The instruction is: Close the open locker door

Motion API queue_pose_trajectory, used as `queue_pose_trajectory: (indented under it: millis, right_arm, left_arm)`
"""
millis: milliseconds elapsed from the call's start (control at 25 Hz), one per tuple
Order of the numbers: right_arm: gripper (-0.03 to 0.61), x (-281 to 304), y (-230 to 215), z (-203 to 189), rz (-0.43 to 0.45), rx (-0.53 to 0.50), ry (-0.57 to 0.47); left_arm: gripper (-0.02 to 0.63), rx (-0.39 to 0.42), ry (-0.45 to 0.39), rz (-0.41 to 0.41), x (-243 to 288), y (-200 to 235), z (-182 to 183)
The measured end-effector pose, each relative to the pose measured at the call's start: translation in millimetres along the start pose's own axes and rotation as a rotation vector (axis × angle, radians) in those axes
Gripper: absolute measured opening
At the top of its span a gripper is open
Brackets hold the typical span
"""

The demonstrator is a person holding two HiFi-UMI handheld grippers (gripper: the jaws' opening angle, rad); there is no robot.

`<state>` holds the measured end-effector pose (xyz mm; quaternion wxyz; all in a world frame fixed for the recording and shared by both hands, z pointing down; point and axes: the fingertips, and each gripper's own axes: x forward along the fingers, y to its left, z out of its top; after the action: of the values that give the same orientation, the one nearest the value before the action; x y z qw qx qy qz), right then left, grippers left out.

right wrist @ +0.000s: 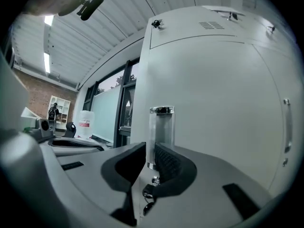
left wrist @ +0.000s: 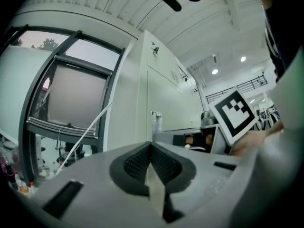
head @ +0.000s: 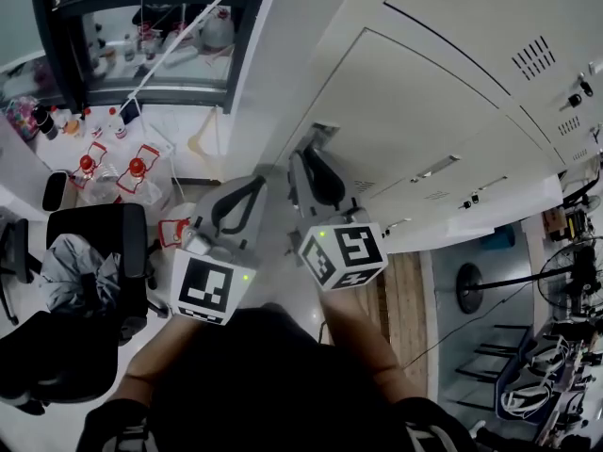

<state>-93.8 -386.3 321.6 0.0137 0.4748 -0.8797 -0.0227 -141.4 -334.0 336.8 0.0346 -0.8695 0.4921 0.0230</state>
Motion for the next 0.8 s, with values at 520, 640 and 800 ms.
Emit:
queue_pose_trajectory:
  millis: [520,640,800]
  right_arm:
    - [0.017,-85,6,14,-0.021,-0.026,-0.088]
    - [0.017,-115,1,18,-0.033,-0.042,-0.095]
    - [0.017,-161,-9,20,-0.049,-0.056,-0.096]
  left_arm:
    - [0.000,0.053,-0.006,0.069,-39,-49,16]
    - [0.000,0.037,0.004,0.101,-49,-68,22]
    - [0.000,0.049,0.008,0.136,-65,-97,31]
